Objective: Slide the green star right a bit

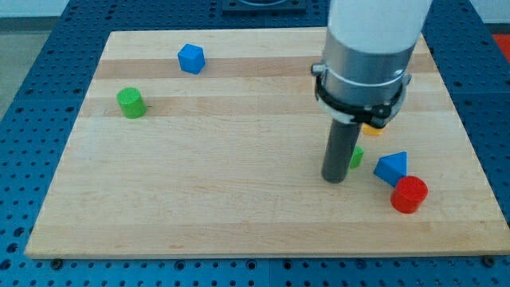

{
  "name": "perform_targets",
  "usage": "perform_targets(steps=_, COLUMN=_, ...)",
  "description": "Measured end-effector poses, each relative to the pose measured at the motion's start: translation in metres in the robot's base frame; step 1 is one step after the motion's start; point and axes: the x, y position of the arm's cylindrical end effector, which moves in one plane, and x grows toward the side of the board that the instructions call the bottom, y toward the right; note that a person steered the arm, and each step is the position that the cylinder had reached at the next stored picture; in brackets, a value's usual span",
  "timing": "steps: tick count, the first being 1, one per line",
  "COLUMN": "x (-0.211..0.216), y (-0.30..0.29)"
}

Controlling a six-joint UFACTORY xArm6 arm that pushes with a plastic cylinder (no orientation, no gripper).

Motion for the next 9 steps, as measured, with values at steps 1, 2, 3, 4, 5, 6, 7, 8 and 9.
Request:
perform_targets(steps=1, x=-0.019, y=0.013)
perform_targets(steps=2, x=-0.016, y=-0.003)
perform_targets(steps=3, x=-0.015, y=-0.038)
perform_targets(steps=4, x=-0.017, y=-0.035)
perform_targets(steps=5, x=-0.028, y=-0.023)
perform_targets(steps=6, x=-0.034, y=-0.018)
perform_targets(steps=7, x=-0.036, y=-0.018)
perform_targets(steps=8, x=-0.048, y=-0.018)
perform_targets(steps=9, x=-0.052, y=-0.018)
